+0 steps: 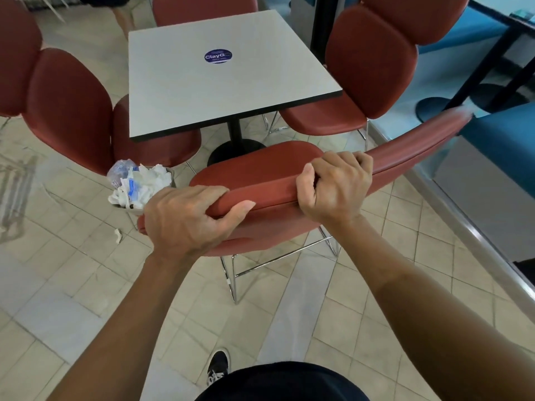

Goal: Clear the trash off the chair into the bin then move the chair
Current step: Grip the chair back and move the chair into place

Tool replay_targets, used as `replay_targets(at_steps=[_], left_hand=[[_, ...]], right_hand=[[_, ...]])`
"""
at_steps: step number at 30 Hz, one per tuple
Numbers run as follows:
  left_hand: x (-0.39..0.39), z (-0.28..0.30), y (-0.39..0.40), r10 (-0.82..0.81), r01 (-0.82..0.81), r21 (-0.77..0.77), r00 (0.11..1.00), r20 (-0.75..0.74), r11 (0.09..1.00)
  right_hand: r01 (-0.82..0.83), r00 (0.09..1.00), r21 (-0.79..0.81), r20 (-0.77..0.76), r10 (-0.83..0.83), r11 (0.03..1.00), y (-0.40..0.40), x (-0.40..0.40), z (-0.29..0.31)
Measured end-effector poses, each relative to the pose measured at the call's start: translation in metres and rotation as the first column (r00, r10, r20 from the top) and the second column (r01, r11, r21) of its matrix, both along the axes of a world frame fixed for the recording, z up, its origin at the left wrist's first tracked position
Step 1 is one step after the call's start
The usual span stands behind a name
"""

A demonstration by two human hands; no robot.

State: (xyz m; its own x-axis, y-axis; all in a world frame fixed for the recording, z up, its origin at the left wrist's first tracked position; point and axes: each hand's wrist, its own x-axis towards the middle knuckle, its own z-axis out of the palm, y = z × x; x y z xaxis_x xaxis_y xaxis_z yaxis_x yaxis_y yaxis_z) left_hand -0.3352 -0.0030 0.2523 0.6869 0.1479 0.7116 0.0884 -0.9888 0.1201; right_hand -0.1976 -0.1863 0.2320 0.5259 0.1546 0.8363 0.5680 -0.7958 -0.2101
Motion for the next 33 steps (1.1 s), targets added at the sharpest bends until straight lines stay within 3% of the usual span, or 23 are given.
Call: replay_targets(at_steps=[7,13,20,26,33], left_hand=[[0.000,-0.001,0.021,0.009,-0.009,0.019,1.000,-0.021,1.000],[-0.005,0.021,0.000,0.028,-0.077,-0.145,0.949,-0.315,0.986],[0.022,0.019,-0.026,0.088,-0.077,0.046,0.923,-0.374,0.996],[0.022,0.021,-0.004,0.030,-0.003,0.073,0.929,-0.368,0.997],[0.014,0.025,0.021,-0.126,0.179,0.064,0.866,-0.483,0.982]], right_hand=[[-0.003,0.998,-0.012,-0.062,0.002,1.000,0.019,-0.006,0.004],[-0.014,0.989,-0.073,-0.150,0.003,0.997,0.016,-0.017,0.008],[0.018,0.990,-0.119,-0.138,-0.034,0.993,0.018,-0.016,0.008],[0.042,0.993,-0.046,-0.106,-0.047,0.998,0.037,-0.015,0.010],[0.059,0.941,-0.075,-0.327,-0.081,0.995,0.049,-0.030,0.019]])
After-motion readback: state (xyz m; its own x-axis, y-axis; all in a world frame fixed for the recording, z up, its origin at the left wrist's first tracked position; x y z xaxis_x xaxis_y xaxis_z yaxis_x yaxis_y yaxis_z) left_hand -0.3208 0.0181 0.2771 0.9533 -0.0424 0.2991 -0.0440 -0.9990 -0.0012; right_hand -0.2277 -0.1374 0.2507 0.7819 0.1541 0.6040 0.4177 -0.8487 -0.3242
